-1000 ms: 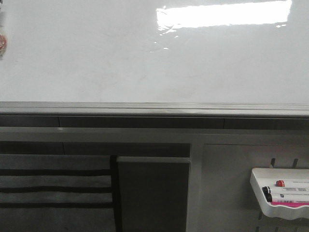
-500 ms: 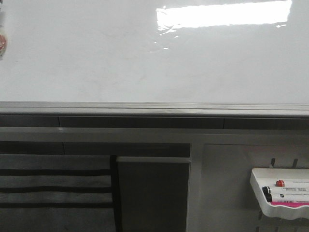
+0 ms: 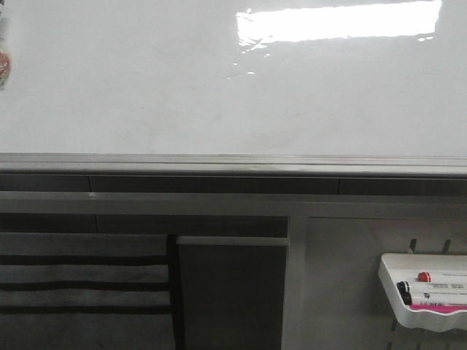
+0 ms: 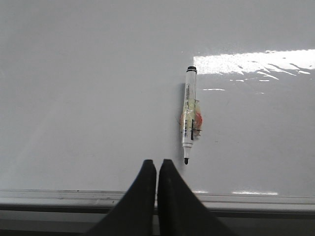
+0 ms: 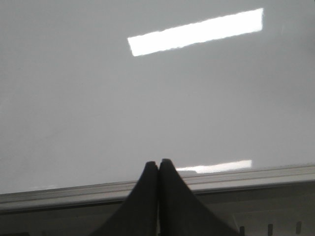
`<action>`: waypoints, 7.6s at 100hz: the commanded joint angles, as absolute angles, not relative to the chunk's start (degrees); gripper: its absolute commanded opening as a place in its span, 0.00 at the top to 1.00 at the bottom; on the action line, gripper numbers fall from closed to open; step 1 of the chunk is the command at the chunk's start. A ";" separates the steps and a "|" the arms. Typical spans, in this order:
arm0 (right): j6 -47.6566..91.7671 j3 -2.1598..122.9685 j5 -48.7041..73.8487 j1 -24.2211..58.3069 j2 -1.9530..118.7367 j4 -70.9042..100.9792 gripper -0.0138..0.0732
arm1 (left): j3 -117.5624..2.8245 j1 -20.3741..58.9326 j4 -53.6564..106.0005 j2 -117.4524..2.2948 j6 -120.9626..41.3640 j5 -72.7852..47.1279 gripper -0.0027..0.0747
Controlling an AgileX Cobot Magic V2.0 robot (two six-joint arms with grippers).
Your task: Write number 3 on whiteboard
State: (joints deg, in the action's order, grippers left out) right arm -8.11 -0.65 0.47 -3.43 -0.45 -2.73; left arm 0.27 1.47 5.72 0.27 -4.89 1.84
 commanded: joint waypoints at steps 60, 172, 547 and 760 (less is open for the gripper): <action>-7.79 14.99 16.65 -3.81 1.86 -5.76 0.92 | -15.30 1.63 9.12 -4.97 -4.75 -6.63 0.99; 15.16 39.14 30.31 -3.24 43.77 17.02 0.70 | -35.05 4.41 4.22 -49.19 -4.75 -14.96 0.44; 66.35 77.61 61.24 36.70 79.75 39.85 0.47 | -64.03 34.87 32.16 -70.19 -57.37 -63.37 0.99; 17.93 81.21 48.20 22.96 78.13 21.70 0.81 | -41.66 3.98 35.17 -40.32 -35.95 -34.42 0.47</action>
State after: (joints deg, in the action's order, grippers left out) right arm 17.18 73.71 45.93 22.71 75.24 20.00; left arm -40.19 4.07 32.97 -40.29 -36.51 -38.26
